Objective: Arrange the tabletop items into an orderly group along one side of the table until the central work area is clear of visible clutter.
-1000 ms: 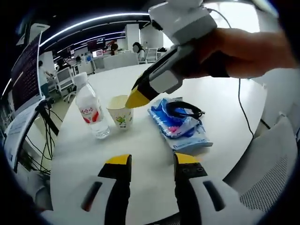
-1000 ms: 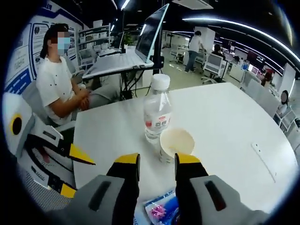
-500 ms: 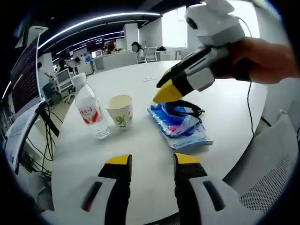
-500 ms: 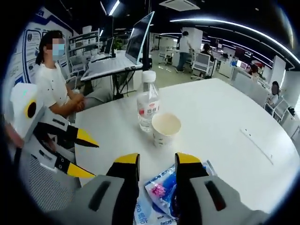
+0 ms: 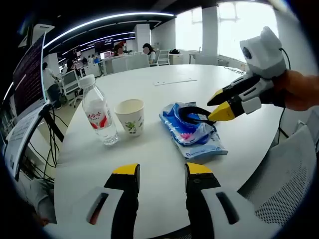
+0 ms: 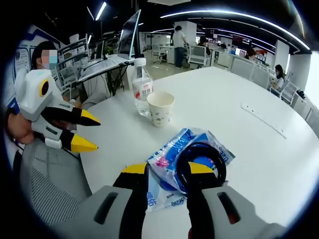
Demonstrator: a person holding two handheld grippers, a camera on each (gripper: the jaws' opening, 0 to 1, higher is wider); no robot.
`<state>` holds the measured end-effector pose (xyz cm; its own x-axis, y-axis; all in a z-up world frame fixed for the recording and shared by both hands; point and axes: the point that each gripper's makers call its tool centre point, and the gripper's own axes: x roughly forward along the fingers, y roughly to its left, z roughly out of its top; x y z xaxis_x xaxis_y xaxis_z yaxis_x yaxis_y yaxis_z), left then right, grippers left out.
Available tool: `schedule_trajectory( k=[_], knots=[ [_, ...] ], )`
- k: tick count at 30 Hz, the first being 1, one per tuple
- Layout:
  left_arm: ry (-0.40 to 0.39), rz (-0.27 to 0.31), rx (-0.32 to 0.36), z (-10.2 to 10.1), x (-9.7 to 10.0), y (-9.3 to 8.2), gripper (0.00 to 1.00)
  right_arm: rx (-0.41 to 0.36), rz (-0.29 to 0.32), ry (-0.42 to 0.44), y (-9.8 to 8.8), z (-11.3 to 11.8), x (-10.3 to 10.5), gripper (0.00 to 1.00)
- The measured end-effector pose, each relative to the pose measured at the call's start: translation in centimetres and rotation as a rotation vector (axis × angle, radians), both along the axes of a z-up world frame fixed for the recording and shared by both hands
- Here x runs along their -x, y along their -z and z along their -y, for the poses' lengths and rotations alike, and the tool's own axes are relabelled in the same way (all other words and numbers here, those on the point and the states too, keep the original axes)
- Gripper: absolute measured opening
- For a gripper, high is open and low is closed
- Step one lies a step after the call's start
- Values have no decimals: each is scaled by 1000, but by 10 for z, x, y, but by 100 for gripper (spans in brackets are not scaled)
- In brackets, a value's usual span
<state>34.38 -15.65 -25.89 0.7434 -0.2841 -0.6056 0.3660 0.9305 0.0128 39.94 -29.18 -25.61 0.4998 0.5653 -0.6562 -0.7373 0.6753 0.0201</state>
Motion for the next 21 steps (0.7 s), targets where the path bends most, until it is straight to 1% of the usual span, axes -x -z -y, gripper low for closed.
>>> schedule_trajectory(
  k=[4, 12, 18, 21],
  knots=[
    [6, -2, -6, 2, 0, 0, 35, -17, -19, 61, 4, 21, 7, 27],
    [-17, -6, -3, -2, -2, 0, 35, -38, -56, 144, 15, 50, 15, 26],
    [-26, -9, -9, -2, -4, 1, 35, -56, -73, 186, 23, 62, 17, 26],
    [-30, -11, -12, -2, -4, 2, 35, -40, -82, 179, 28, 64, 19, 26]
  ],
)
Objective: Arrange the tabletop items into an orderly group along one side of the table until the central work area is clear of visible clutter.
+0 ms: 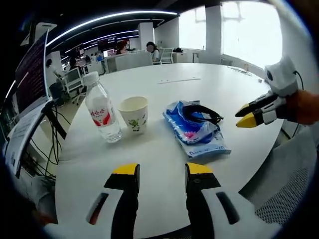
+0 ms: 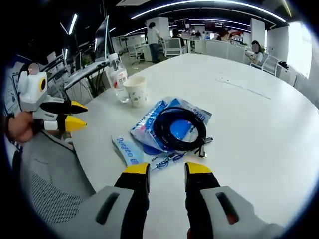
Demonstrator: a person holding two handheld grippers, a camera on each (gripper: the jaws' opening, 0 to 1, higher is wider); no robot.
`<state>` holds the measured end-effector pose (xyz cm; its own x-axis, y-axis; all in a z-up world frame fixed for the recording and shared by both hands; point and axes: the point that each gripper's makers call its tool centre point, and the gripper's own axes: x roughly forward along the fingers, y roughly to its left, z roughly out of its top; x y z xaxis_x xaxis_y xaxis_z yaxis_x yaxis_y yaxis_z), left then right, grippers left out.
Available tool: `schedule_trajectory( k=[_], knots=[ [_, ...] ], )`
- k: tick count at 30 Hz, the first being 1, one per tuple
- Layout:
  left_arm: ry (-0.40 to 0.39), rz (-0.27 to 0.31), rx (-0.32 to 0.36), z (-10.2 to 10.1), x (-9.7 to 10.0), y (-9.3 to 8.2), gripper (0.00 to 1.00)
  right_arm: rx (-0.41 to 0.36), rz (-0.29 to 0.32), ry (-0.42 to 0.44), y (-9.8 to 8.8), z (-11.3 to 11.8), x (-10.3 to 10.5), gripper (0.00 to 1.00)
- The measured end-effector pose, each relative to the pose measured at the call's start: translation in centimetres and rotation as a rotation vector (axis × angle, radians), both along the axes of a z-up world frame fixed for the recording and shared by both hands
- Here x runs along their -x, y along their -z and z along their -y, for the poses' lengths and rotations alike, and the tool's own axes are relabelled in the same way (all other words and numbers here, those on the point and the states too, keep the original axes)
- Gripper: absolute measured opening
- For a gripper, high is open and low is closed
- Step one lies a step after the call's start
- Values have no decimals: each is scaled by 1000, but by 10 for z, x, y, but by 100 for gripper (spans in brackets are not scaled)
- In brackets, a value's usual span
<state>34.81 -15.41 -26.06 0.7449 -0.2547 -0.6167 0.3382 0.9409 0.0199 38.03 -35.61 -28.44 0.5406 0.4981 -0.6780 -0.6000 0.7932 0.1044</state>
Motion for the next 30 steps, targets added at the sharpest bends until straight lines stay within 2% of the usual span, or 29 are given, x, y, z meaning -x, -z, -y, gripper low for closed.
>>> schedule_trajectory(
  k=[14, 22, 25, 30],
  knots=[
    [-20, -8, -3, -1, -1, 2, 35, 6, -1, -38, 3, -8, -10, 26],
    [-29, -11, 3, -2, -1, 4, 35, 80, 16, -122, 11, -14, -28, 26],
    [-30, -11, 2, -2, 0, 4, 35, 146, 20, -172, 18, -12, -34, 26],
    [-33, -12, 4, -3, 1, 4, 35, 200, 18, -249, 26, -11, -39, 28]
  ],
)
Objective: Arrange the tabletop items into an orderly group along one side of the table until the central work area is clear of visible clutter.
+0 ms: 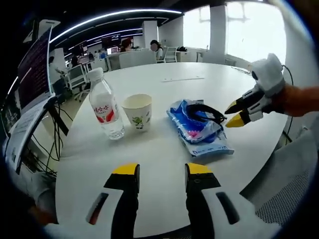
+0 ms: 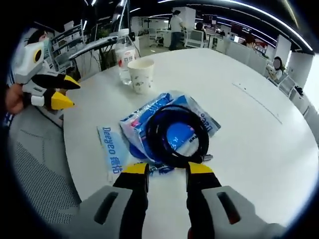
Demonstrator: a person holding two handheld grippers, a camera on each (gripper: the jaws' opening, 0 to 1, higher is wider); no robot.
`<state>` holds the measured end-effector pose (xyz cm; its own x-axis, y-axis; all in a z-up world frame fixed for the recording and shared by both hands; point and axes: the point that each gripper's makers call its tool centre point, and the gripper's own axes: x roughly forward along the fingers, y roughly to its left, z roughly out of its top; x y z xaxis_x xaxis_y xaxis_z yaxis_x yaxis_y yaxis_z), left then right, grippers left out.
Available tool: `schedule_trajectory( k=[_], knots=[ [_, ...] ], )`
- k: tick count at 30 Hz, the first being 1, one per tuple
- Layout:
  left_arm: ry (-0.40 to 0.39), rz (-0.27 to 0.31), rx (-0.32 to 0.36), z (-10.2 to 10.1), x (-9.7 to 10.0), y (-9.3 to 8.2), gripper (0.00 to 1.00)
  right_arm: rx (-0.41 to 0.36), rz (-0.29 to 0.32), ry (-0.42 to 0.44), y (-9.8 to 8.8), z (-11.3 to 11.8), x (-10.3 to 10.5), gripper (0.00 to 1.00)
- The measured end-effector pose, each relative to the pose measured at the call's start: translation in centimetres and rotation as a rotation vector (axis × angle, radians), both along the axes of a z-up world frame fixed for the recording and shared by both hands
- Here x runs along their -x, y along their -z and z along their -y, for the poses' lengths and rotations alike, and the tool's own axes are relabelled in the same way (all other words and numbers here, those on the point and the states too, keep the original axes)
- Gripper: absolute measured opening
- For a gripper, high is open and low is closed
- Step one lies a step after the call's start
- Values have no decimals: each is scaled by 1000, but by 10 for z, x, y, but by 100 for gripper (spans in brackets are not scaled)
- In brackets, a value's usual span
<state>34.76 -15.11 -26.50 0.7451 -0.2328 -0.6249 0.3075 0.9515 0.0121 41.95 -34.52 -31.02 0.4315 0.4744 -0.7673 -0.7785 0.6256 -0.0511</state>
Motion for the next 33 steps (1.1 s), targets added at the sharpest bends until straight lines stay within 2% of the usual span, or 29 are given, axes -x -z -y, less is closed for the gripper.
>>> schedule_trajectory(
  k=[6, 11, 15, 19, 22, 24, 28, 33],
  knots=[
    [0, -2, 3, -1, 1, 0, 35, 26, -12, -31, 4, 3, -11, 28],
    [-3, -3, 8, -2, 1, 0, 34, 76, -24, -123, 8, -2, -11, 29],
    [-3, -2, 7, -3, 1, 0, 34, 174, -10, -230, 13, -4, -13, 29],
    [-4, -3, 8, -4, 1, -1, 34, 237, -10, -332, 23, -12, -11, 28],
    [-5, -5, 9, -4, 1, 0, 34, 290, -3, -372, 27, -13, -13, 27],
    [-7, -6, 8, -5, 1, 0, 34, 299, -11, -375, 29, -14, -14, 26],
    [-11, -4, 10, -6, 1, 0, 34, 288, -7, -386, 26, -18, -13, 15],
    [-14, -5, 16, -6, 1, -1, 34, 287, 15, -408, 21, -19, -12, 10]
  ],
)
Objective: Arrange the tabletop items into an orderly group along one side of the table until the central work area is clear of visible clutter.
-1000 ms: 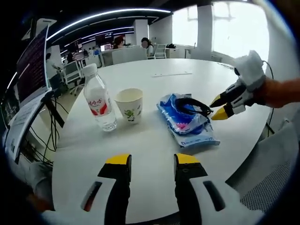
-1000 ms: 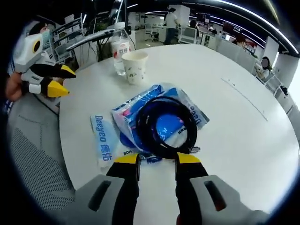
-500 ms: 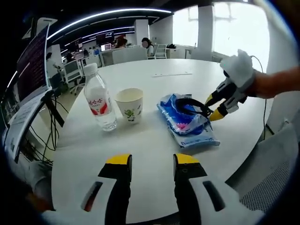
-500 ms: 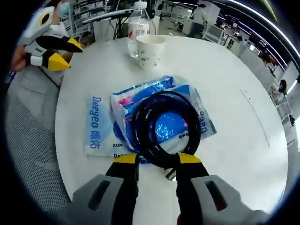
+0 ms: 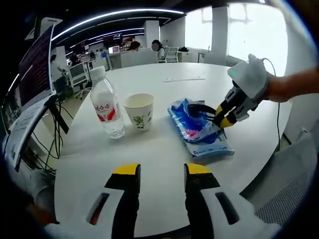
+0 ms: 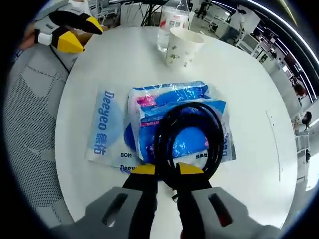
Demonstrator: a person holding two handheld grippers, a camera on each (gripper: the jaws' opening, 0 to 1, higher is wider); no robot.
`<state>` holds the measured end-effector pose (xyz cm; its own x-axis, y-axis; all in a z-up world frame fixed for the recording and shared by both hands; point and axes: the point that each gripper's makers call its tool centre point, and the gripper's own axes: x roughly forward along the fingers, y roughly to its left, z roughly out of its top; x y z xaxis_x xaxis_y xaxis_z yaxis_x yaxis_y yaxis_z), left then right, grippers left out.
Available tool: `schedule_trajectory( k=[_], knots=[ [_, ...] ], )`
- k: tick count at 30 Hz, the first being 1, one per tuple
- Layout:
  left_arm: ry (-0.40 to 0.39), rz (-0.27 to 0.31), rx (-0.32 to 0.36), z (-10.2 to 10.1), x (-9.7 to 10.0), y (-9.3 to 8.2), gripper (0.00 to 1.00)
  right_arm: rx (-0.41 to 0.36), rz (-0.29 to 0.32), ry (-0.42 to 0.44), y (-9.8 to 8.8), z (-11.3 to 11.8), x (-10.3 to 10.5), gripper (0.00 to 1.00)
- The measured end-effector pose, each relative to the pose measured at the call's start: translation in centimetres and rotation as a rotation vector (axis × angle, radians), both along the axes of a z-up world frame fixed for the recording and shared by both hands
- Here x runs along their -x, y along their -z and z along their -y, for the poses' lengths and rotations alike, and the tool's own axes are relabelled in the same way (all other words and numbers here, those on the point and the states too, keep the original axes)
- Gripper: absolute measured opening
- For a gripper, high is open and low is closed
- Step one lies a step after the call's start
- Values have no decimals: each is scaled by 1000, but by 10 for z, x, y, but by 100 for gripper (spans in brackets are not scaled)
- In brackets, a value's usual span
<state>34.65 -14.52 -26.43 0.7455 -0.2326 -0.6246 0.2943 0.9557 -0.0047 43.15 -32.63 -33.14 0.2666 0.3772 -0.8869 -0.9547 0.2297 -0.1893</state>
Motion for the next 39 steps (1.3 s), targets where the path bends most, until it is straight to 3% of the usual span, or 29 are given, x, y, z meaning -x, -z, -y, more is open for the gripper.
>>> schedule_trajectory(
  k=[6, 10, 17, 29, 39],
  knots=[
    [0, 5, 0, 0, 0, -1, 34, -52, 19, 40, -12, 0, -6, 4],
    [2, 7, -1, 0, 0, -2, 33, -109, 4, 98, -21, 2, -9, 3],
    [2, 15, 2, 0, -1, -3, 33, -143, 9, 148, -29, 8, -11, 3],
    [2, 21, 6, 0, -1, -5, 33, -285, -2, 339, -47, 24, -13, 3],
    [4, 23, 4, 0, 0, -5, 33, -288, 18, 398, -49, 51, 1, 3]
  ],
)
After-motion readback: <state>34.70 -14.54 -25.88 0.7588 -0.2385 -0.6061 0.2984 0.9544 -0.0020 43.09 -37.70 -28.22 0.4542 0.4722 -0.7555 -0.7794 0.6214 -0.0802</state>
